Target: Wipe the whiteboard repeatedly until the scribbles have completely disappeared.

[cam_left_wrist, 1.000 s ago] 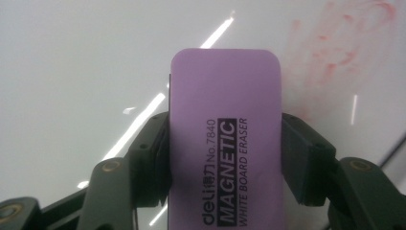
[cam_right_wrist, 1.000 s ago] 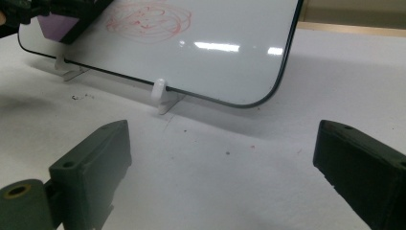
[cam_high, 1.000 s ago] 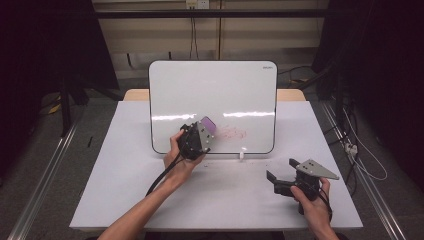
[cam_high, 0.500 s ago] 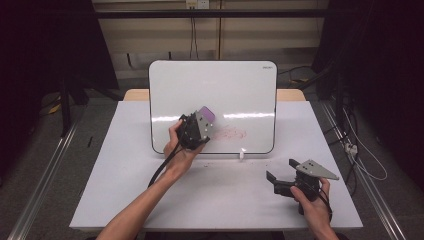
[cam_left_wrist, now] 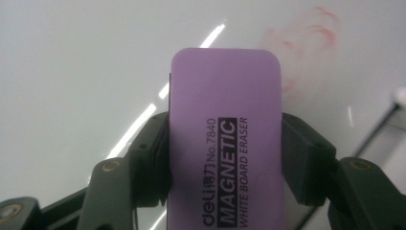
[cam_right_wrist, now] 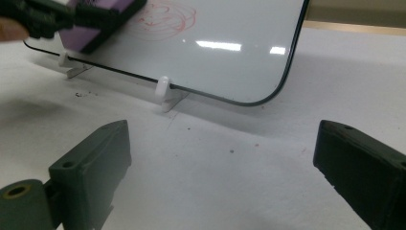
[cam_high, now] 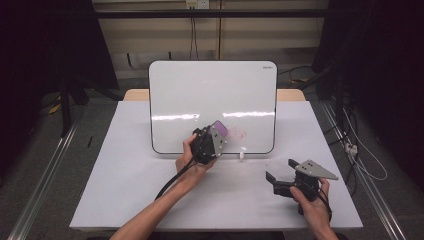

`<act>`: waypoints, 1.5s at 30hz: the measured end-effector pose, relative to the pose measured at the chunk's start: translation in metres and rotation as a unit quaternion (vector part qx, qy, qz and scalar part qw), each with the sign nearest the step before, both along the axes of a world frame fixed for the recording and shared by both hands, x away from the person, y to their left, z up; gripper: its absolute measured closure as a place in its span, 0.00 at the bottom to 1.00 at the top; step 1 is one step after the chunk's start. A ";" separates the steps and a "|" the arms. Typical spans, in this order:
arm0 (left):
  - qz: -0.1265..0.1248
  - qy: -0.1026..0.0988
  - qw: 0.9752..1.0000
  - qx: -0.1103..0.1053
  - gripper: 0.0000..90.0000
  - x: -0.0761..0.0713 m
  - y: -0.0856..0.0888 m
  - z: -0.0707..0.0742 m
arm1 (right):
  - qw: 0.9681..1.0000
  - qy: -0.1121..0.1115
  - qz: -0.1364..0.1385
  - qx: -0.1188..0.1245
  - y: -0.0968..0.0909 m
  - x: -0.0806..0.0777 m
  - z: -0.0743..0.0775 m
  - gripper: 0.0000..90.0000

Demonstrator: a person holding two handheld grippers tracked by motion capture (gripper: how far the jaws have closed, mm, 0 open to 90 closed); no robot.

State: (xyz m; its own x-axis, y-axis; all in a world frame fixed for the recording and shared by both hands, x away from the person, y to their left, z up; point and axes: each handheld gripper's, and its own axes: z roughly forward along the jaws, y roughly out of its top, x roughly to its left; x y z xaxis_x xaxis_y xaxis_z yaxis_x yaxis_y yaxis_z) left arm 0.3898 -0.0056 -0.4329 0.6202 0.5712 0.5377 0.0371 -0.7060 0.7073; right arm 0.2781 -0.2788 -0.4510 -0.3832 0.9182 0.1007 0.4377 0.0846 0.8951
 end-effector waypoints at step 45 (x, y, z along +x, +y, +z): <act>0.021 -0.016 0.999 -0.023 0.46 0.036 -0.021 0.037 | 1.000 0.003 0.002 0.008 -0.001 0.000 0.000 0.06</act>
State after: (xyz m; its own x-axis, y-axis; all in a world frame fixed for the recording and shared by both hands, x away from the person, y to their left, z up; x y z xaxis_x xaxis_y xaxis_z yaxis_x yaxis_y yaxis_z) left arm 0.4255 -0.0262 -0.3960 0.5780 0.6202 0.5304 0.0417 -0.6716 0.7398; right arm 0.2776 -0.2799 -0.4511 -0.3866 0.9147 0.1176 0.4423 0.0720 0.8940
